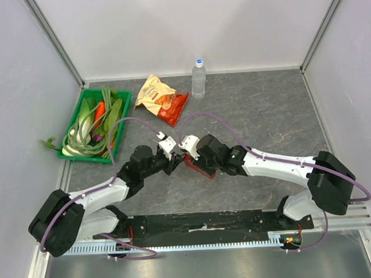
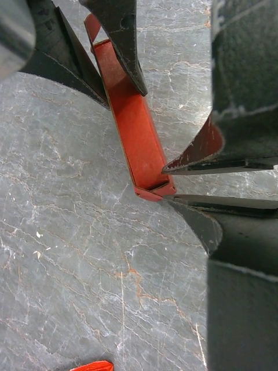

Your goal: Fold the paper box

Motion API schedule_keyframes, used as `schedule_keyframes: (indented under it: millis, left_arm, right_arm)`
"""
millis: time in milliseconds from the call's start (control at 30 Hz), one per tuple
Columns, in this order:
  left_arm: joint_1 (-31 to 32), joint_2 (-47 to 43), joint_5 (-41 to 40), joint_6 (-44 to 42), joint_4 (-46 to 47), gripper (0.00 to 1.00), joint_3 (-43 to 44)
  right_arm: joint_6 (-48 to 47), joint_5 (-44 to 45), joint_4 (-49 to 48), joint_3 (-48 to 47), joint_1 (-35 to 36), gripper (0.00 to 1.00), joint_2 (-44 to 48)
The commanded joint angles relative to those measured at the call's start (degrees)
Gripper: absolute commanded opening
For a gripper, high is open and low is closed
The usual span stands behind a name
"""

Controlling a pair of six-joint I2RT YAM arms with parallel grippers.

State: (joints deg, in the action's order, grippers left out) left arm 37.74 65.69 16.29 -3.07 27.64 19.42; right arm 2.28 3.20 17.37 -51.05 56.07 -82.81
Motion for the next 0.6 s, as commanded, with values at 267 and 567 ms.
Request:
schedule_keyframes:
  millis: [267, 567]
  left_arm:
    - [0.14, -0.47, 1.82, -0.18, 2.69, 0.33, 3.35]
    - [0.14, -2.6, -2.17, -1.58, -1.44, 0.31, 3.86]
  right_arm:
    - [-1.05, -0.92, -0.49, -0.9, -0.09, 0.19, 0.1]
    - [-1.14, -1.09, -0.58, -1.25, -0.09, 0.19, -0.16]
